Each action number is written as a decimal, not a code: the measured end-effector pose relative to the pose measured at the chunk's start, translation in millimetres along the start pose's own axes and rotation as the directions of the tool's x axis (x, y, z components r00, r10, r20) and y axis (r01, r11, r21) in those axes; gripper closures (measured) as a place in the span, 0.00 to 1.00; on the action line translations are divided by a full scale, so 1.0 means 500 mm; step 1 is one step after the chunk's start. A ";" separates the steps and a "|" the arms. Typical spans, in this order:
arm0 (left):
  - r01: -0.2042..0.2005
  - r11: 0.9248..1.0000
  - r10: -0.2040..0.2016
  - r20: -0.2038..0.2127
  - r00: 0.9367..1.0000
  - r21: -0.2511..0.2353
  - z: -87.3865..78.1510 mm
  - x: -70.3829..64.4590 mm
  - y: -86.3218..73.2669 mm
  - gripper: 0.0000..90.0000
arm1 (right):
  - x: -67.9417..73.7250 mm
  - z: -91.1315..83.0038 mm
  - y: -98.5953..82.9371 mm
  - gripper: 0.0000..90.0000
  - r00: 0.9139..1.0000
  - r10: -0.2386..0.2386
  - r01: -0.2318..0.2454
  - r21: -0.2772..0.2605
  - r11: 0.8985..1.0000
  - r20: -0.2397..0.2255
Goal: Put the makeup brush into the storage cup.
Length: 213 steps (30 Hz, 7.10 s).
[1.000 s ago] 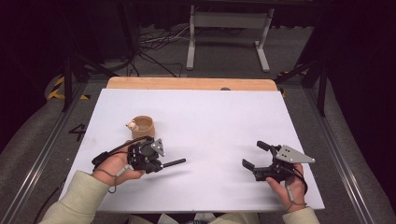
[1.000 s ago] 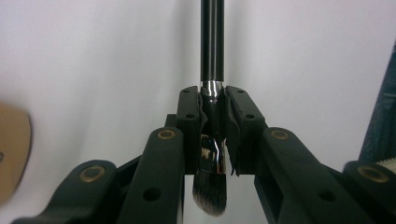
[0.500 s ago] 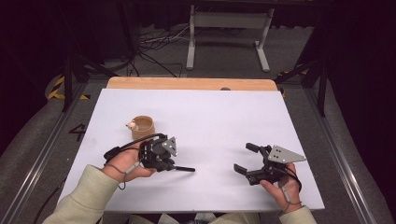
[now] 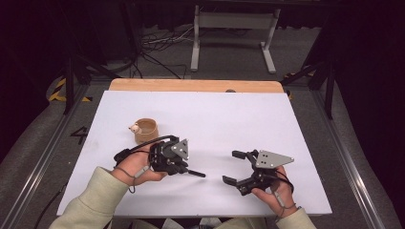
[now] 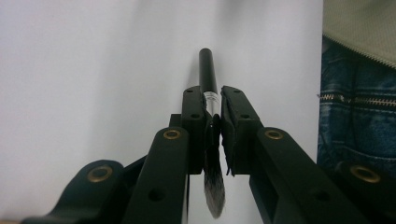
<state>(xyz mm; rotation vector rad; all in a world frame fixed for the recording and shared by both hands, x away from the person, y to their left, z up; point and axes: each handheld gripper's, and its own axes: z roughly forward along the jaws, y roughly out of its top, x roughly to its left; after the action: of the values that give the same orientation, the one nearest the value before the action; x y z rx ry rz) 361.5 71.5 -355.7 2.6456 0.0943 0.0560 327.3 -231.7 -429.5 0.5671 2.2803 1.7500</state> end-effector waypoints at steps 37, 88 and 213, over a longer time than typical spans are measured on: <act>-0.063 0.996 0.066 0.055 0.996 -0.056 -0.009 -0.029 0.058 0.90 | 0.051 0.114 0.031 0.77 0.952 -0.195 0.250 0.232 0.940 -0.237; 0.081 0.852 -0.089 0.009 0.996 -0.518 -0.031 -0.005 -0.037 0.41 | 0.042 0.087 0.055 0.89 0.979 -0.150 0.151 -0.005 0.989 -0.141; 0.154 0.590 -0.489 -0.199 0.850 -0.793 -0.123 0.048 -0.187 0.88 | -0.034 -0.030 0.041 0.01 0.986 0.026 0.000 -0.153 0.988 0.167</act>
<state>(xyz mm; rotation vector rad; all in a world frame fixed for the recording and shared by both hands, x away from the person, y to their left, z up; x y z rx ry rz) 376.6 184.4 -345.3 1.6847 0.5777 0.4228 340.2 -247.3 -407.0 0.6730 2.0145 1.7890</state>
